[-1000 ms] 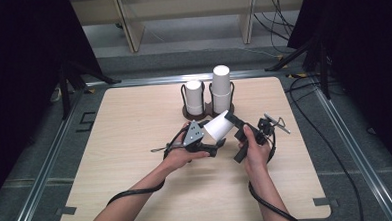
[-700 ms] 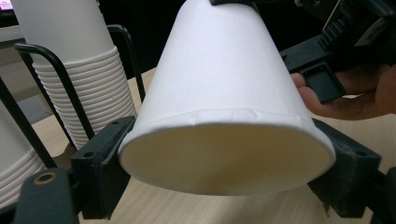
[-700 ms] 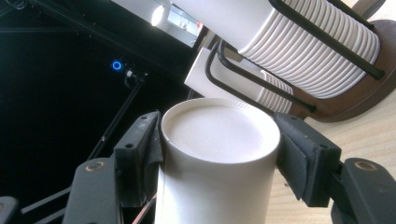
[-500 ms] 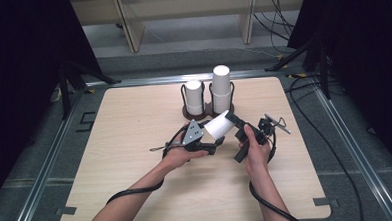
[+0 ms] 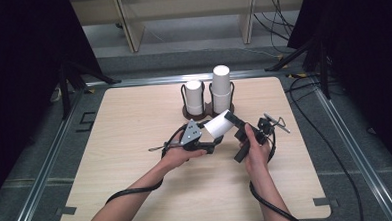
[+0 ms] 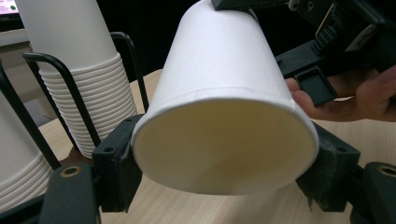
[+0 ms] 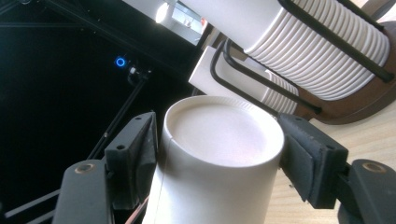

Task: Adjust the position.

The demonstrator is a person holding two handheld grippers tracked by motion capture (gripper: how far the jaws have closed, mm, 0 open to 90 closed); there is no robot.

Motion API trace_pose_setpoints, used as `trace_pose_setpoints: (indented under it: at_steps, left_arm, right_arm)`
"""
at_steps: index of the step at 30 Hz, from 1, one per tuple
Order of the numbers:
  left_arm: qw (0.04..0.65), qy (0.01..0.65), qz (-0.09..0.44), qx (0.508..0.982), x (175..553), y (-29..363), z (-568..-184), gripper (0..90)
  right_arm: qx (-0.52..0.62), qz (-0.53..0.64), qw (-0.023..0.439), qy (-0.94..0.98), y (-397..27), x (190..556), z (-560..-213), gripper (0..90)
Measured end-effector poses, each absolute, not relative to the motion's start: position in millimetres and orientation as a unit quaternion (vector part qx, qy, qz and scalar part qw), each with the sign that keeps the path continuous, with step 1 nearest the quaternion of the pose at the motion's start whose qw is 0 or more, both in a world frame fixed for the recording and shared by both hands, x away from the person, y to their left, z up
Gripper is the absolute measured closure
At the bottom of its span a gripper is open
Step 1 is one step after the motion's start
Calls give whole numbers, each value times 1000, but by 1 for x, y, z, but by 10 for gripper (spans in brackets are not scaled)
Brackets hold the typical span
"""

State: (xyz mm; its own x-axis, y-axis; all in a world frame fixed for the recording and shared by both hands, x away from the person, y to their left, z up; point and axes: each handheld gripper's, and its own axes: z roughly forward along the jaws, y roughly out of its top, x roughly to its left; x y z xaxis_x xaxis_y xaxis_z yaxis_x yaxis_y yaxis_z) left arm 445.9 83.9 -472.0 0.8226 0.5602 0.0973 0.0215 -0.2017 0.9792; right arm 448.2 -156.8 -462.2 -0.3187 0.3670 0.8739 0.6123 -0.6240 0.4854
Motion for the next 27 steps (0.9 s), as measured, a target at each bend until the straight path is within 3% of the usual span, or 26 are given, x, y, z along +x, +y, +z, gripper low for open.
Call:
trace_pose_setpoints:
  at_steps: [14, 15, 27]
  left_arm:
    - [603, 192, 232, 739, 444, 85, -469, 273]
    - [604, 192, 233, 738, 444, 86, -468, 274]
    - [606, 194, 240, 733, 446, 90, -464, 283]
  right_arm:
    - [-574, -689, 101, -431, -154, 446, -459, 271]
    - [-567, -692, 83, -439, -154, 447, -460, 271]
    - [-564, -689, 71, -451, -155, 446, -457, 245]
